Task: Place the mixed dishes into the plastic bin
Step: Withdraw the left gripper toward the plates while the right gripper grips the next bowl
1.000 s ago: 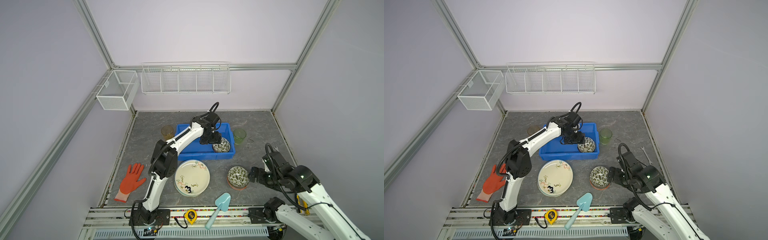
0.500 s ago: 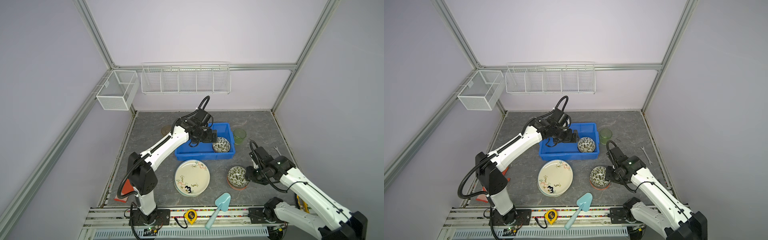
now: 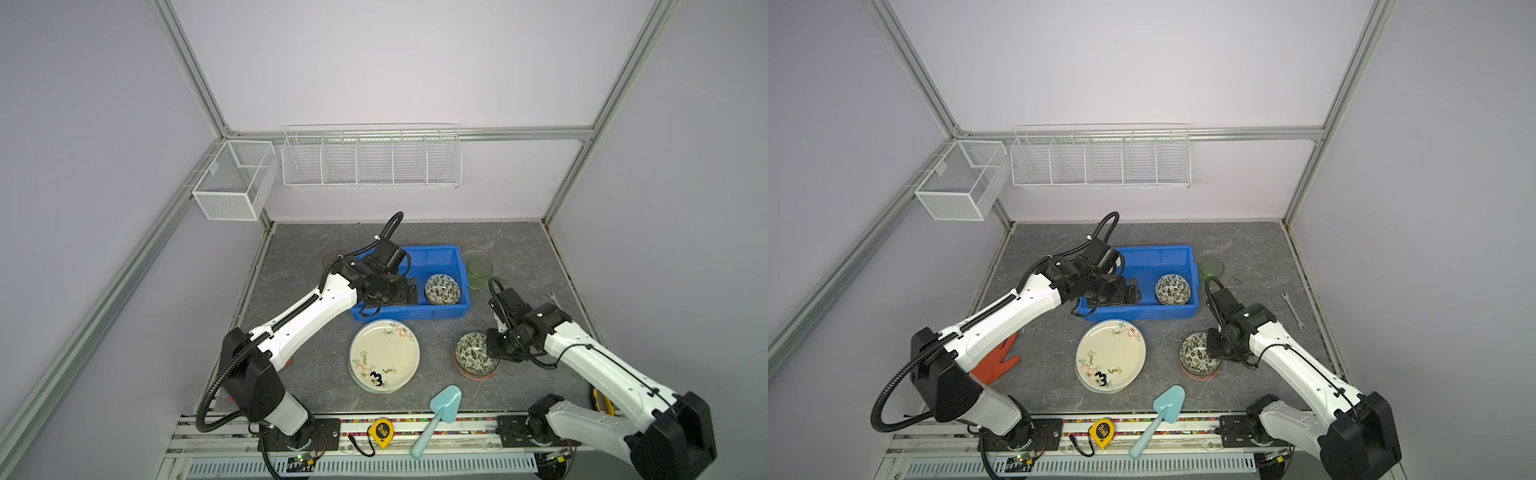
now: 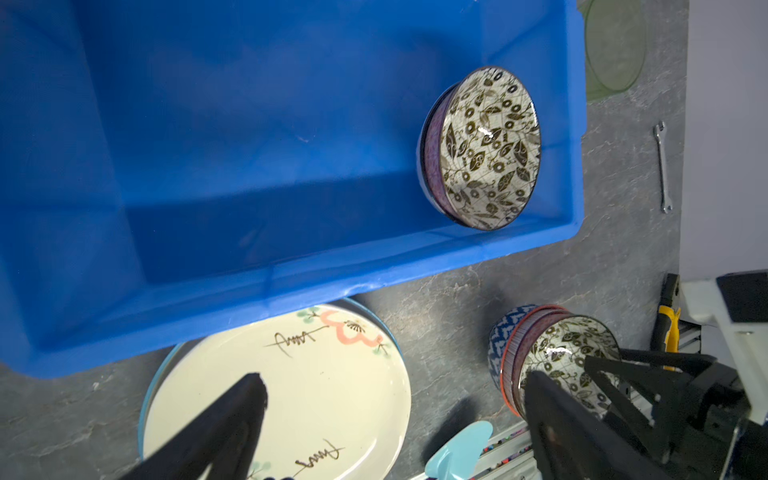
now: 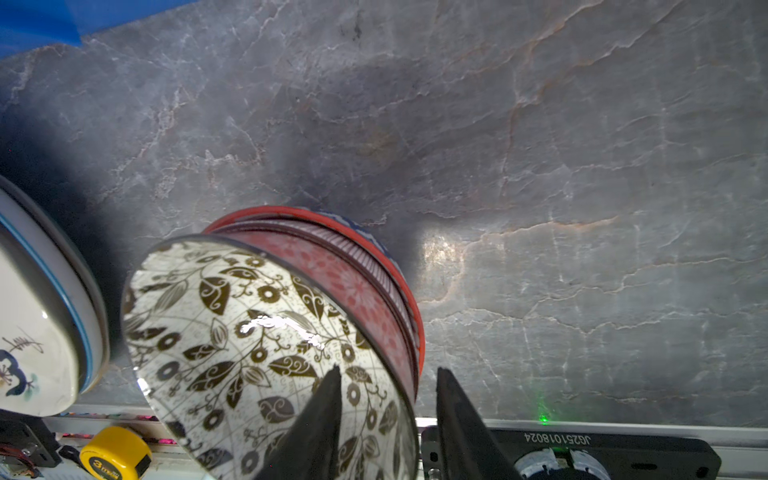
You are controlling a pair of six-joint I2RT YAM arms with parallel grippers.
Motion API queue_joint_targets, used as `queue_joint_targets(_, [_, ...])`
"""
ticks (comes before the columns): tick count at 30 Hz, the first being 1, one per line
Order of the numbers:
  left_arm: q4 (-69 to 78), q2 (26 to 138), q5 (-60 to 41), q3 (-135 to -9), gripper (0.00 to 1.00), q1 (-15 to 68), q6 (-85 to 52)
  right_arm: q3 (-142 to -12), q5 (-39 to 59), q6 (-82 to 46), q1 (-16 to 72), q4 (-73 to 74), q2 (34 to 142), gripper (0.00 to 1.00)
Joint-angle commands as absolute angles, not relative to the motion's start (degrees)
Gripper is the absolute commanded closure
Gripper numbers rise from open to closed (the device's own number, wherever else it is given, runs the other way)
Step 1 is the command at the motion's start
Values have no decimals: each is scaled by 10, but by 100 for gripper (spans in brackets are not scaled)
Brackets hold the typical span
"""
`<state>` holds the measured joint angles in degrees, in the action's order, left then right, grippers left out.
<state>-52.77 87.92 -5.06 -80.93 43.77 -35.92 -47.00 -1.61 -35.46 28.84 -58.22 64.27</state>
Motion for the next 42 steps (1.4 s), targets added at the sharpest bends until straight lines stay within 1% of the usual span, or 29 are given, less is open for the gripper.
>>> queue_joint_targets(1, [-528,851,-34,-792,3,437,-372,-470,-8,-344,283,-577,647,64])
queue_joint_targets(8, [-538,824,-29,-759,2,437,-381,-476,-3,-334,283,-578,652,71])
queue_joint_targets(11, [-539,811,-26,-747,2,437,-384,-482,-3,-331,282,-586,649,78])
queue_joint_targets(23, [-541,786,-34,-716,0,438,-402,-500,1,-325,283,-602,635,93])
queue_joint_targets(29, [-530,783,-54,-715,1,446,-417,-508,1,-331,283,-613,618,93])
queue_joint_targets(32, [-516,786,-62,-719,1,464,-430,-526,4,-333,283,-620,609,93])
queue_joint_targets(35, [-505,801,-59,-734,1,495,-443,-538,13,-334,284,-625,603,93])
queue_joint_targets(42, [-475,873,-62,-793,1,575,-459,-573,23,-336,292,-635,606,93])
